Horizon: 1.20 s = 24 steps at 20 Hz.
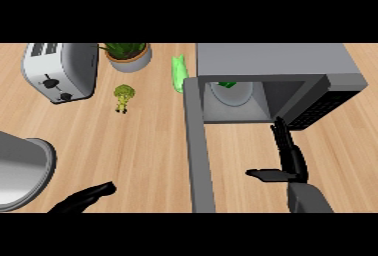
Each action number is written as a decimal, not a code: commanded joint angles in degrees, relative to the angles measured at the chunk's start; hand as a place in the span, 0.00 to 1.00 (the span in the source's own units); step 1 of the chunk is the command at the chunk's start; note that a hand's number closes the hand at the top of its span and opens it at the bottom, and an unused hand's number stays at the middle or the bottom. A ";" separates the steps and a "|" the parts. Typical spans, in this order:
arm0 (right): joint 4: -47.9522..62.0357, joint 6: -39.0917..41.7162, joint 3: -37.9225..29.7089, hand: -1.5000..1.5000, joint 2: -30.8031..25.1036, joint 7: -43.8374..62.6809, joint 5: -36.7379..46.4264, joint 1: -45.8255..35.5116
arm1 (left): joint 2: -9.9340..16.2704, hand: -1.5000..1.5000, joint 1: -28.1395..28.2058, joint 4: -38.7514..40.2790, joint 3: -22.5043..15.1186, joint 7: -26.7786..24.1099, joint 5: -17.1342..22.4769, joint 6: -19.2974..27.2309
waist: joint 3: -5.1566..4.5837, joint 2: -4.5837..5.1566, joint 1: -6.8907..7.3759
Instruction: Pick up the milk, place it into the microwave and close the microwave
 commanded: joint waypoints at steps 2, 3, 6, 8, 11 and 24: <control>-9.68 4.35 2.81 0.00 1.20 -2.68 -0.86 11.06 | 0.74 1.00 -6.32 5.66 -0.55 -1.00 -2.53 -1.37 | 0.00 0.12 -0.01; -13.35 6.18 3.07 0.00 1.19 -1.39 -2.06 13.12 | -0.12 1.00 -8.82 6.55 0.33 0.17 -1.96 -0.41 | -0.01 0.12 -0.12; -19.97 8.07 3.88 0.00 -0.08 -1.77 -2.92 19.59 | -0.90 1.00 -9.74 11.18 -1.22 -0.12 -1.66 -1.00 | -0.01 0.18 -0.11; -25.63 8.88 4.35 0.00 -0.55 1.28 -4.11 22.81 | -0.91 1.00 -12.52 9.44 -3.38 3.85 -3.29 -1.00 | 0.01 0.20 0.17; -34.53 9.93 6.25 0.00 -0.03 3.49 -4.91 30.03 | -1.23 1.00 -13.53 9.01 -5.37 4.65 -4.27 -1.19 | 0.01 0.19 0.29; -42.08 13.86 4.38 0.00 -3.95 1.68 -9.09 38.48 | -4.16 1.00 -30.51 35.41 -19.56 1.28 -12.41 1.51 | 0.04 0.36 0.06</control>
